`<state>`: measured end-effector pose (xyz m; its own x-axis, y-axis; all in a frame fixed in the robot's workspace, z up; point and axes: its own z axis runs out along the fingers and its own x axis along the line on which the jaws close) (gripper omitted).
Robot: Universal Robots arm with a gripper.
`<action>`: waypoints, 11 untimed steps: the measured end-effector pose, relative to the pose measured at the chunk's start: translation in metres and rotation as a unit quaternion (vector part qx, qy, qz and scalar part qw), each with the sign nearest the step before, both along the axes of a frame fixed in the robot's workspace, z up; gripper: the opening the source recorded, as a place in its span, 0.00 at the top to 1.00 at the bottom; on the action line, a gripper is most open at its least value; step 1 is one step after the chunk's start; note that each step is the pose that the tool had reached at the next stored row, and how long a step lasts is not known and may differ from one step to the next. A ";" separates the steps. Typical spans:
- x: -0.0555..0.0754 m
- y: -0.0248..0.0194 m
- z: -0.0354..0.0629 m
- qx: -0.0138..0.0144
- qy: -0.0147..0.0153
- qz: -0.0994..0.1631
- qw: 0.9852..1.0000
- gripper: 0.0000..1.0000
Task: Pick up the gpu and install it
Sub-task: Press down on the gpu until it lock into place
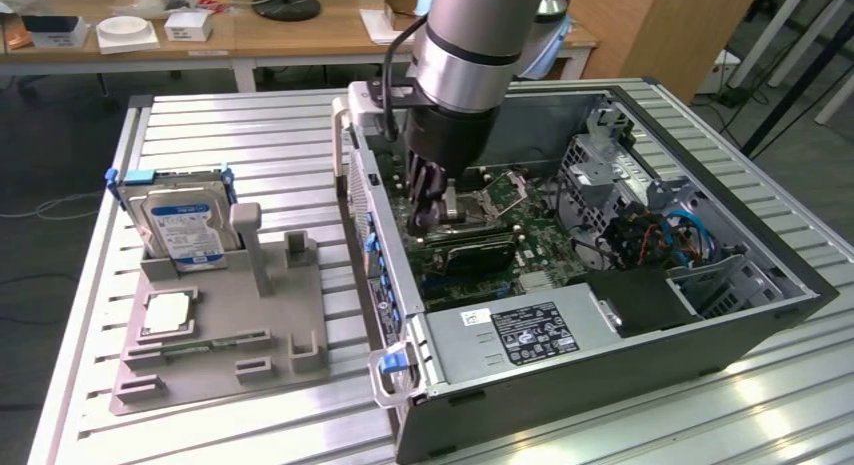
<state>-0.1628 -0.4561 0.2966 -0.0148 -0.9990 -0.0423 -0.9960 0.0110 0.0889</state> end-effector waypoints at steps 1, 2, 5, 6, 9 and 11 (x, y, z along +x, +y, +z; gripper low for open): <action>-0.001 0.0008 -0.0001 0.000 0.000 0.000 1.000 0.89; -0.001 0.0015 -0.0001 0.000 0.000 0.000 1.000 0.89; -0.004 0.0023 -0.0003 0.000 0.000 0.000 1.000 0.89; -0.005 0.0023 -0.0003 0.000 0.000 0.000 1.000 0.89; -0.008 0.0028 -0.0005 0.000 0.000 0.000 1.000 0.89; -0.009 0.0035 -0.0005 0.000 0.000 0.000 1.000 0.89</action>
